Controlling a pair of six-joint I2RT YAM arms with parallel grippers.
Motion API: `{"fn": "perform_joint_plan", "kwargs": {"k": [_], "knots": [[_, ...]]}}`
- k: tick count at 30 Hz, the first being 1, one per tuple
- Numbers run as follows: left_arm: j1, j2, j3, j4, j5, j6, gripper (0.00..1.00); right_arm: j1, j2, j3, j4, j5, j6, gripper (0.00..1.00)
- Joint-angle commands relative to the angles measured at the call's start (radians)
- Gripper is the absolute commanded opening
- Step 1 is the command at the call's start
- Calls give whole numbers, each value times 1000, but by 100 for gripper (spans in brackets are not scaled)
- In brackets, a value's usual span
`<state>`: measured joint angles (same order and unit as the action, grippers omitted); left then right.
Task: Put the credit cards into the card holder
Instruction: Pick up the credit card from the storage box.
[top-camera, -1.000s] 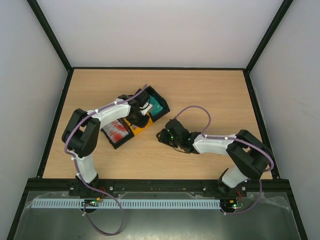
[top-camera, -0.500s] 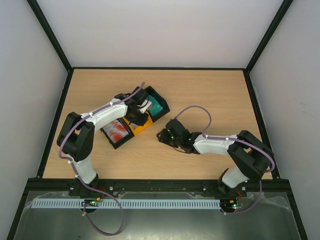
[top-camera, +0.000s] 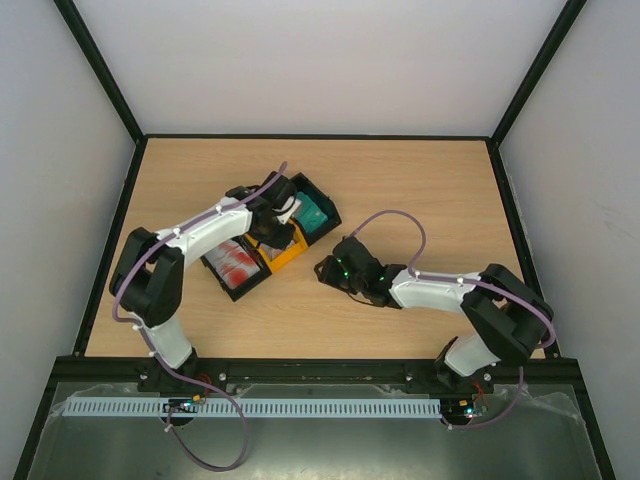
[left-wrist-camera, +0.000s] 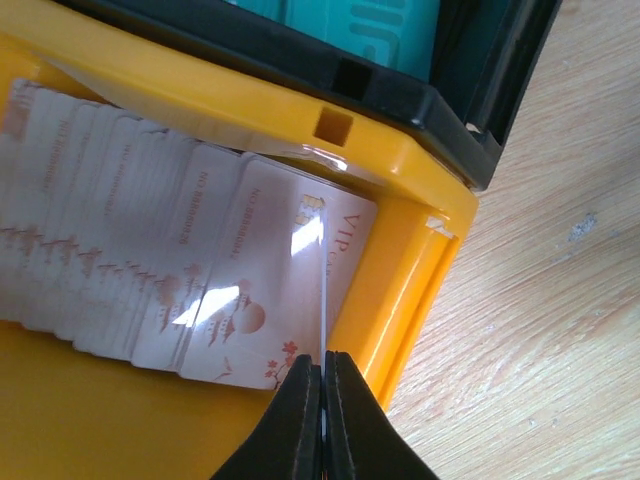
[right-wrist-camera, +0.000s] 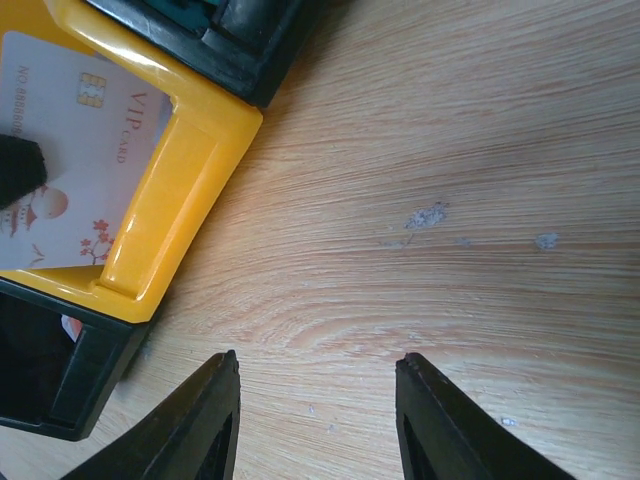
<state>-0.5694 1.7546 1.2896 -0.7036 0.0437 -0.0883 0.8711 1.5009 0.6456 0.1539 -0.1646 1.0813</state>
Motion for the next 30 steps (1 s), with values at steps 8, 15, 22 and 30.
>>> {"fn": "perform_joint_plan", "kwargs": {"k": [8,15,22,30], "knots": [[-6,-225,64,-5,-91,-92,2,4,-191,60,-114,108,-127,52],[-7,-447,40,211,270,-262,2,3,-425,79,-129,71,-211,68],[-15,-584,-97,602,612,-622,2,2,-707,54,-67,53,-174,79],[-56,-594,-191,980,748,-1048,2,3,-829,97,-70,36,-15,72]]}}
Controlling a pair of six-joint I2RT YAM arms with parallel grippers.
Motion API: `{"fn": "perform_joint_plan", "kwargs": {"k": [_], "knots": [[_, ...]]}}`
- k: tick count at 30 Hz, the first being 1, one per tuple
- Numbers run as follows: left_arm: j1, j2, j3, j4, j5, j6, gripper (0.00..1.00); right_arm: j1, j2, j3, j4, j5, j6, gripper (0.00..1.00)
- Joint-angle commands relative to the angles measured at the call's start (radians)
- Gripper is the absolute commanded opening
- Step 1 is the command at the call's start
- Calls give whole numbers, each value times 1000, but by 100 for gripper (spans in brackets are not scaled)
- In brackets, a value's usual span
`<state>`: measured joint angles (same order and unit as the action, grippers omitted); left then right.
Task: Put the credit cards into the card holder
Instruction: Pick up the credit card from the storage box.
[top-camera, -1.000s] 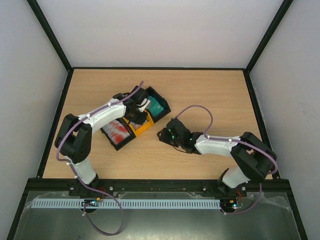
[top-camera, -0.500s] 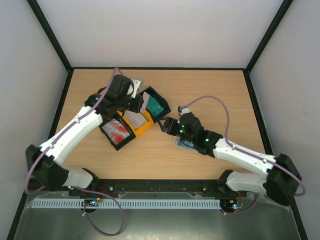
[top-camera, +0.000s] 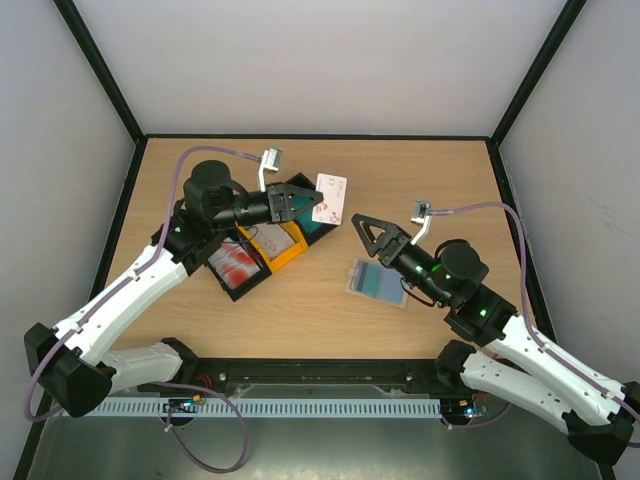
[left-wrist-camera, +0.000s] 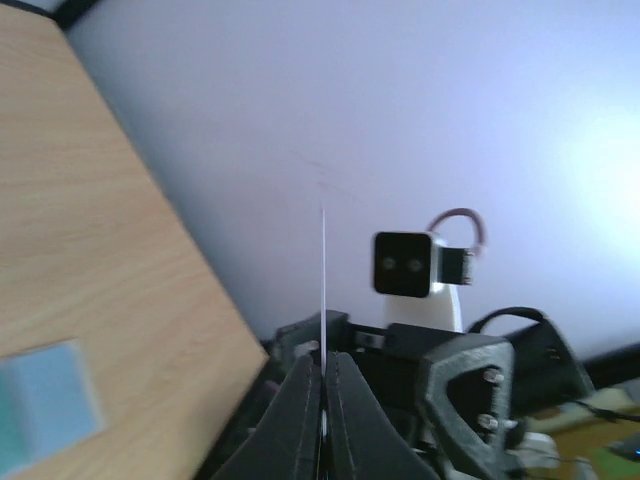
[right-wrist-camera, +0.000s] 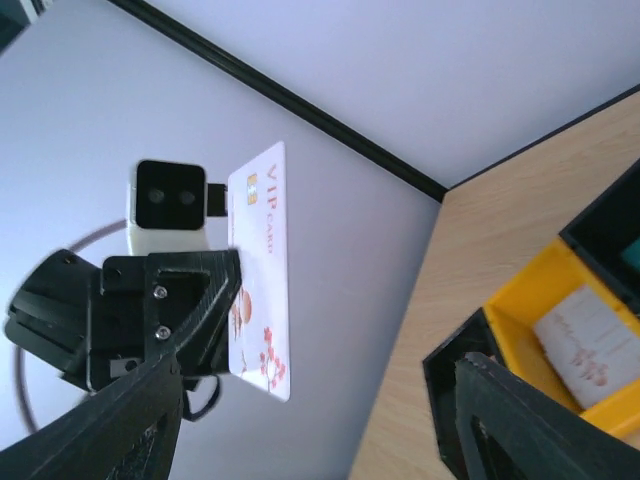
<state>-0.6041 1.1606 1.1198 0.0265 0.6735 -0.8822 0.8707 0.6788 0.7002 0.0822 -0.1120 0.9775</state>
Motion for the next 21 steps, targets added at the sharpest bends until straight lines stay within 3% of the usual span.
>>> {"fn": "perform_joint_plan", "kwargs": {"k": [1,7,12,21], "knots": [[-28,3,-27,275,125,-279,2,4,-1,53,-7,-21,99,70],[-56,9,-86,432,155,-396,2,4,42,79,25,-98,138,48],[-59,3,-105,413,150,-382,2,4,71,73,84,-170,162,43],[-59,-9,-122,361,149,-332,3,4,95,65,85,-147,150,30]]}}
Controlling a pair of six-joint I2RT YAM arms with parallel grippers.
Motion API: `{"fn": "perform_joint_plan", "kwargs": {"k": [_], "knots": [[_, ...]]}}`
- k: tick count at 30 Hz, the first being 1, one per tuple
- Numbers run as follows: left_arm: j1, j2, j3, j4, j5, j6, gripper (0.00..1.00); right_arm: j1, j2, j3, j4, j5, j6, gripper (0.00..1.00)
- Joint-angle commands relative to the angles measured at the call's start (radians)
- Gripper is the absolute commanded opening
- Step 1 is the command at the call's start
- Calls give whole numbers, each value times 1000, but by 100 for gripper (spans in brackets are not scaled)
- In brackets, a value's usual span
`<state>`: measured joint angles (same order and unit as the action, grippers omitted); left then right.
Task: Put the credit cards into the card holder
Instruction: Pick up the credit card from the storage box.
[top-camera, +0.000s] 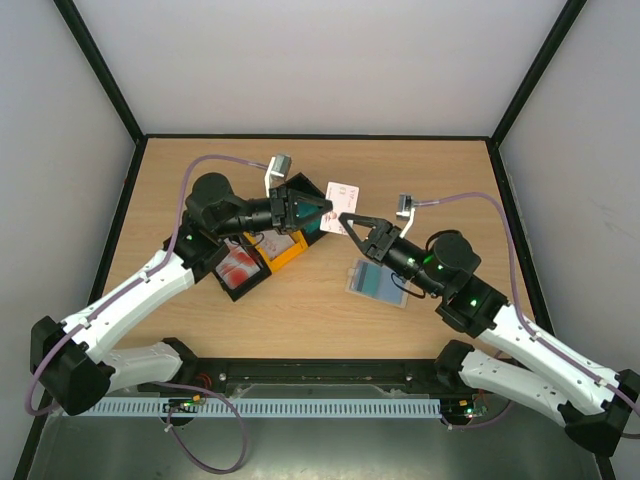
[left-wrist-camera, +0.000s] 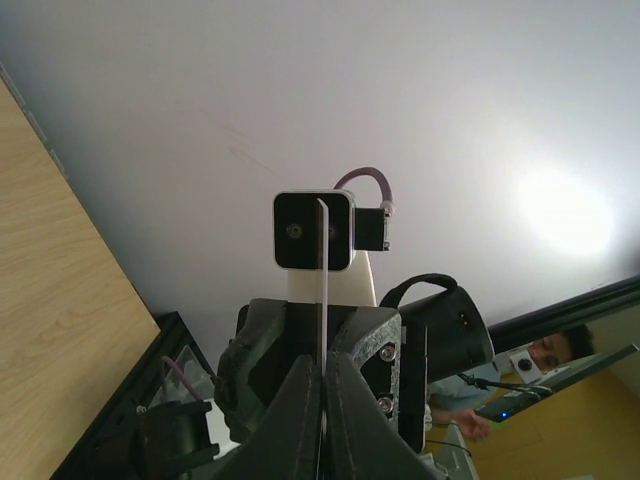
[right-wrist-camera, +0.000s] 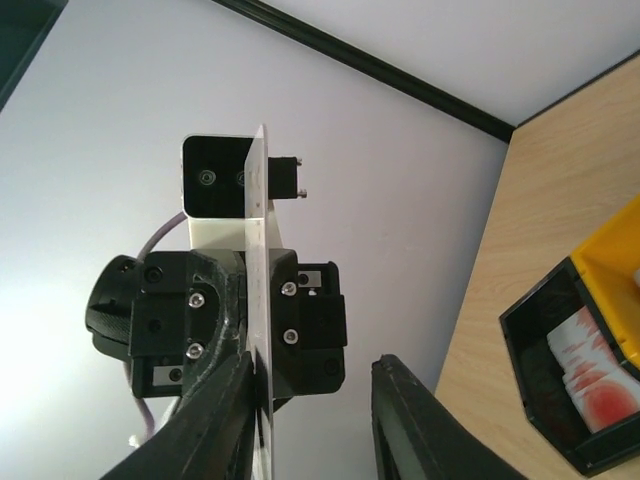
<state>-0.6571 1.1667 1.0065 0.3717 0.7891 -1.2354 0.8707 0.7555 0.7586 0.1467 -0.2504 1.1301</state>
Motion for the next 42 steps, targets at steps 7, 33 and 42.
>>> {"fn": "perform_joint_plan", "kwargs": {"k": [7,33,42], "knots": [[-8,-30,-18,-75,49,80,2,3,32,-16,61,-5,10,18],[-81,58,-50,-635,-475,500,66,4,-29,-143,-411,435,-70,2],[-207,360,-28,-546,-559,516,56,-185,-7,-255,-599,491,-157,2]]}}
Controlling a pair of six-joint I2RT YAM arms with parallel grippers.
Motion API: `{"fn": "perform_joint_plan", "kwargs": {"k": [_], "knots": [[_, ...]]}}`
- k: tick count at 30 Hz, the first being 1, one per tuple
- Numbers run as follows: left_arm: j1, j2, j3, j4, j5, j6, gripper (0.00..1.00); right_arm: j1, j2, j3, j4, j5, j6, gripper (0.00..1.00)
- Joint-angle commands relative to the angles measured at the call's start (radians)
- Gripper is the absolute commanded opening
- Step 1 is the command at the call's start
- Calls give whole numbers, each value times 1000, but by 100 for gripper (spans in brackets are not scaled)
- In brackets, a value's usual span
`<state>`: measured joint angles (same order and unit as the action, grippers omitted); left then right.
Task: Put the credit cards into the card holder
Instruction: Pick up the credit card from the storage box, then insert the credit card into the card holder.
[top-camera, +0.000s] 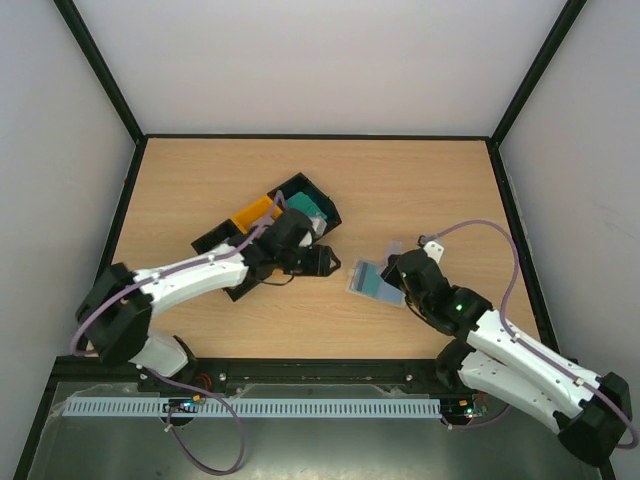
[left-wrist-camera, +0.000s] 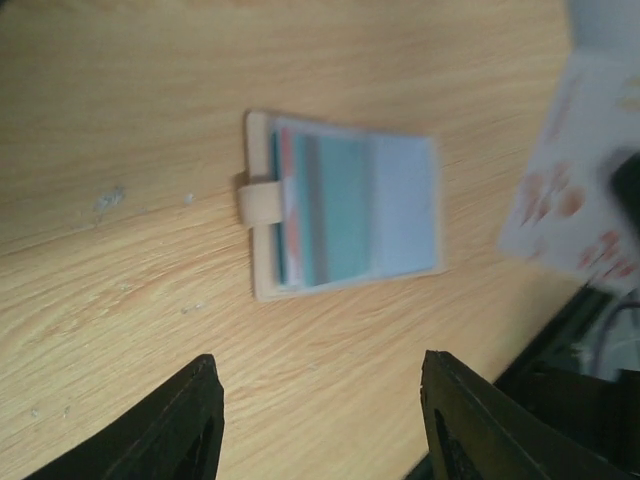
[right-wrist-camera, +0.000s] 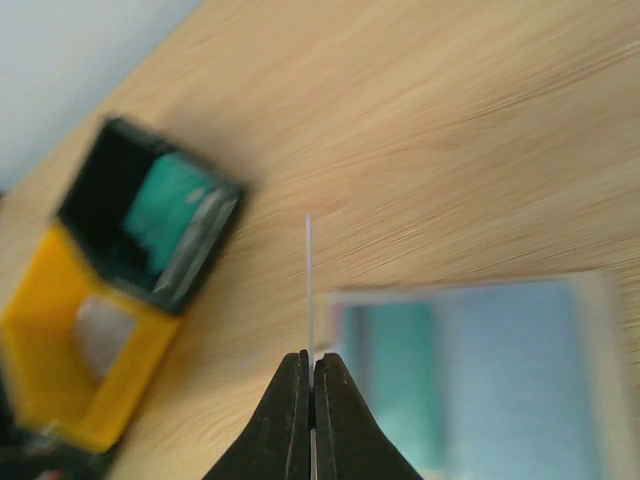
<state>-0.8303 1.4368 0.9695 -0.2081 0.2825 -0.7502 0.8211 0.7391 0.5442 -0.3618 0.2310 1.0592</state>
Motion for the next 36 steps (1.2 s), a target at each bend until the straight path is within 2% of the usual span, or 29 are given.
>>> {"fn": "perform_joint_plan", "kwargs": {"k": [1,8,14,22,36], "knots": [[-38,123,21,37,-52,36,55,-179,14,-58,-63,-53,-109,2],[-42,312,107,52,-26,69,54,-352,76,-188,161,-357,-144,2],[-42,383,131,76,13,70,54,-496,-10,-341,365,-551,-120,2],[-42,427,141,97,39,59,54,-554,-14,-405,442,-670,-102,2],[-42,482,148,114,56,28,52,-554,141,-441,563,-714,-163,2]]}}
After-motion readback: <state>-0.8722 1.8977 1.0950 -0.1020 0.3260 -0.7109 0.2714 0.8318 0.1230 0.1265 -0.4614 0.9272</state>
